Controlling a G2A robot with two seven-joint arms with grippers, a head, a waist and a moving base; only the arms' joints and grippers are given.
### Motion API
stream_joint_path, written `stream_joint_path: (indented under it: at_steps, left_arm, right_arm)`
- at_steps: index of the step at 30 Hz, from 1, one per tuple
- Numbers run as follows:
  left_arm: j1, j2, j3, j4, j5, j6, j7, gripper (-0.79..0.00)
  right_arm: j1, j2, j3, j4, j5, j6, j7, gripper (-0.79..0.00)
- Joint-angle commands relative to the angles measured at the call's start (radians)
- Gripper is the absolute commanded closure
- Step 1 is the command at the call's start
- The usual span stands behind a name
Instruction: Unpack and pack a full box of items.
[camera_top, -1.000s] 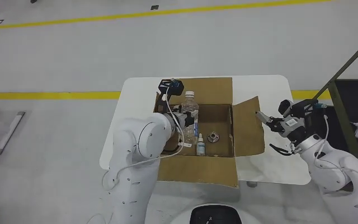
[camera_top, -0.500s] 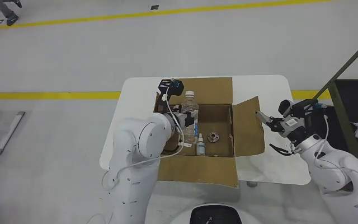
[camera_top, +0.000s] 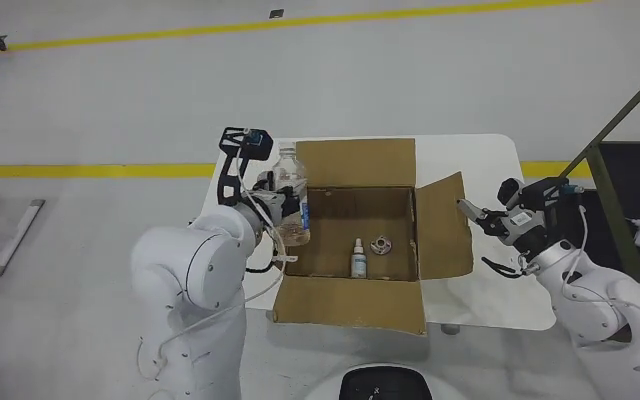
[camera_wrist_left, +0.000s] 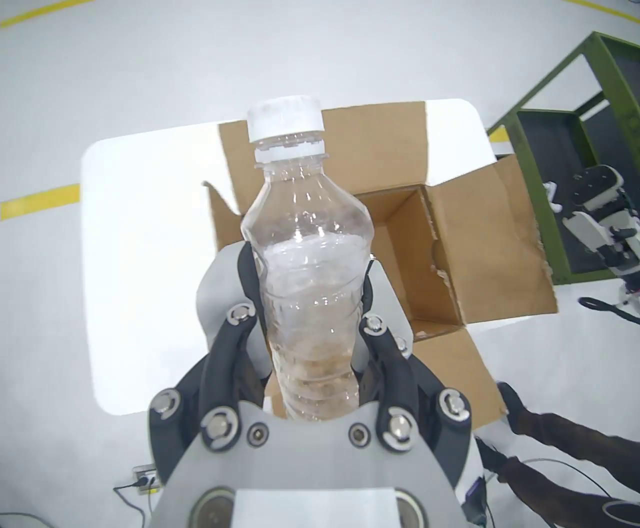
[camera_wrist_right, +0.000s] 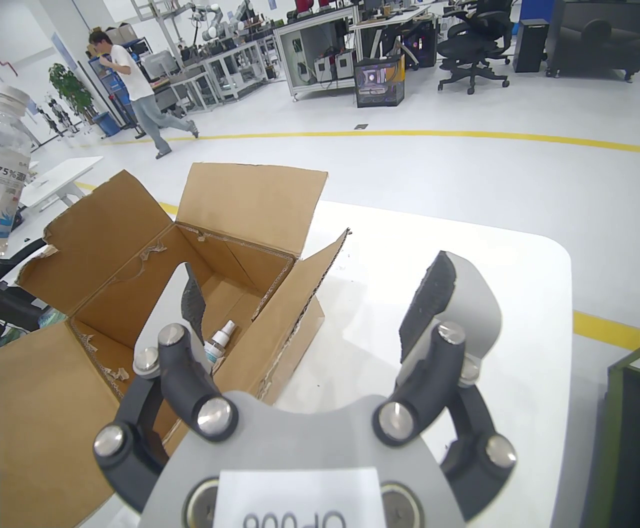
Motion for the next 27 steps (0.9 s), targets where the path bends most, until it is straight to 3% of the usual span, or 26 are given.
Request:
stream_joint_path:
  at_steps: [1, 6, 11, 27]
  left_arm:
    - [0.014, 0.010, -0.045, -0.022, 0.038, -0.019, 0.001, 0.000]
    - [0.062, 0.031, -0.134, -0.006, 0.096, -0.047, 0.001, 0.000]
    - [0.121, 0.045, -0.155, 0.043, 0.155, -0.078, 0.001, 0.000]
    - [0.123, 0.046, -0.156, 0.044, 0.156, -0.077, 0.001, 0.000]
  right_arm:
    - [0.000, 0.000, 0.000, 0.000, 0.000, 0.000, 0.000, -0.785]
    - [0.000, 0.000, 0.000, 0.000, 0.000, 0.000, 0.000, -0.785]
    - [0.000, 0.000, 0.000, 0.000, 0.000, 0.000, 0.000, -0.785]
    - [0.000, 0.000, 0.000, 0.000, 0.000, 0.000, 0.000, -0.785]
